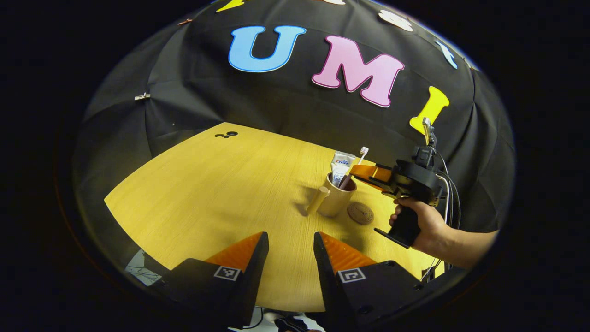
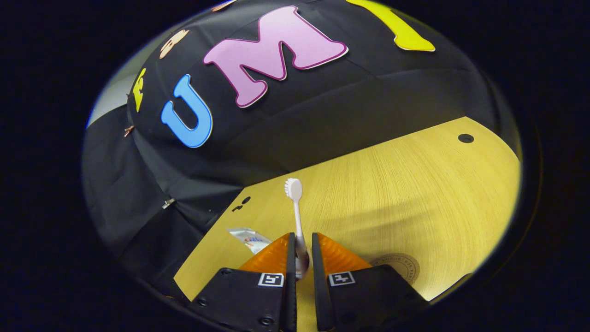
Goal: Put the toothbrush and toothpaste on the desktop into the cup, then pick up the cup and place it on the coaster on the desktop.
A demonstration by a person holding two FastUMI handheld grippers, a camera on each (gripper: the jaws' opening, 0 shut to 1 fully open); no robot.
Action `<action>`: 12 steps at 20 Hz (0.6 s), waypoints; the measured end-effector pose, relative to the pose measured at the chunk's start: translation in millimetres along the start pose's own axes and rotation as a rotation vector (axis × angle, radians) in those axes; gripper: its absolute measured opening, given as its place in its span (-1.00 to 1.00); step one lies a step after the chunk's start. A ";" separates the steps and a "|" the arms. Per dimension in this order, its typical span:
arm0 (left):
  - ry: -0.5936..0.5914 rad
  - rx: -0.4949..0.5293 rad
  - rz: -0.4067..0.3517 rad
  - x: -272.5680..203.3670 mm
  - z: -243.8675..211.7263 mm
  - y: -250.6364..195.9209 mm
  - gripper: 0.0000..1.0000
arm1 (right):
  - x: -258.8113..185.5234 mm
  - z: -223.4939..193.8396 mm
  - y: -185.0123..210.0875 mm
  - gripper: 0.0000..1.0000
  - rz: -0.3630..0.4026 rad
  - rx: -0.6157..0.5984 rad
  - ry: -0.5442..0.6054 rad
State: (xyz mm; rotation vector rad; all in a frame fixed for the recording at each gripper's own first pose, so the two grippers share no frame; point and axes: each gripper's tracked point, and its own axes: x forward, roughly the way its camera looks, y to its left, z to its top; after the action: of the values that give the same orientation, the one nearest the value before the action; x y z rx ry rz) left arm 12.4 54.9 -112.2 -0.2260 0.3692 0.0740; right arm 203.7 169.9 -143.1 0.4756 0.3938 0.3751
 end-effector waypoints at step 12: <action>0.220 0.253 -0.161 81.2 -1.3 -36.4 0.25 | -100.7 -26.0 -9.8 -0.06 0.091 0.048 0.173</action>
State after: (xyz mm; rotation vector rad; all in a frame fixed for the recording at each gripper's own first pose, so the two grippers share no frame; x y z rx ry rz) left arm 91.6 21.7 -135.7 -0.0124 0.5734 -0.1575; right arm 108.1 127.7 -141.7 0.5105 0.5505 0.4977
